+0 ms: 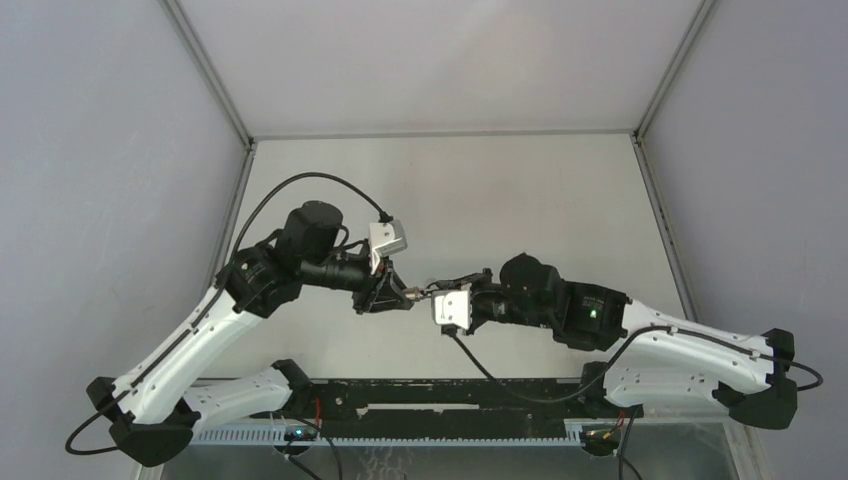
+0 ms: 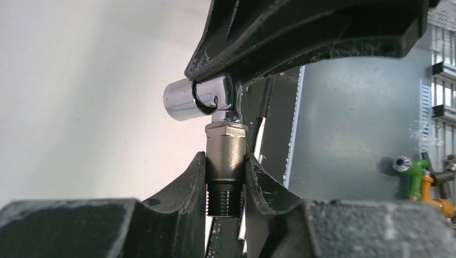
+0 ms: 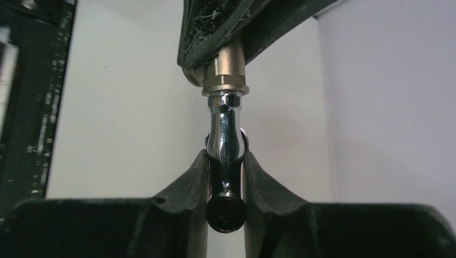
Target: Install the water faucets
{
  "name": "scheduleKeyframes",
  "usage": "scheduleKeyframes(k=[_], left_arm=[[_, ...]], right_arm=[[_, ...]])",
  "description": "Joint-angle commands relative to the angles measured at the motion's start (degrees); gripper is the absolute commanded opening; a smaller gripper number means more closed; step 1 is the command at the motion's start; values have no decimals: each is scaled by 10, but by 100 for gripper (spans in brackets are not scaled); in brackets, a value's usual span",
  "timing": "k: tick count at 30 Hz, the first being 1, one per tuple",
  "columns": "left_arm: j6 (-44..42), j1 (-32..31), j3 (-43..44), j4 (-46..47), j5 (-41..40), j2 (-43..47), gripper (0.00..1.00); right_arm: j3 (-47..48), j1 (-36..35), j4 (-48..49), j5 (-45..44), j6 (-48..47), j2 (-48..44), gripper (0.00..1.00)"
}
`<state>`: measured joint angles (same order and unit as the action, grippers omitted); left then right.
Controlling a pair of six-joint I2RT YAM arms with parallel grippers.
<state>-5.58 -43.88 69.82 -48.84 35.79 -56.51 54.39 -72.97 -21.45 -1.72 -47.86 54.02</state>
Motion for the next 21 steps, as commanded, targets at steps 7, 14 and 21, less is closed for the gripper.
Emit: scheduleKeyframes(k=[7,14,21], left_arm=[[-91,15,-50,115,-53,35,0],[-102,15,-72,153,-42,39,0],[-74,20,-77,183,-16,29,0]], right_arm=[[110,210,-47,607,343,48,0],[111,305,49,669,617,54,0],[110,367,74,728,758,73,40]])
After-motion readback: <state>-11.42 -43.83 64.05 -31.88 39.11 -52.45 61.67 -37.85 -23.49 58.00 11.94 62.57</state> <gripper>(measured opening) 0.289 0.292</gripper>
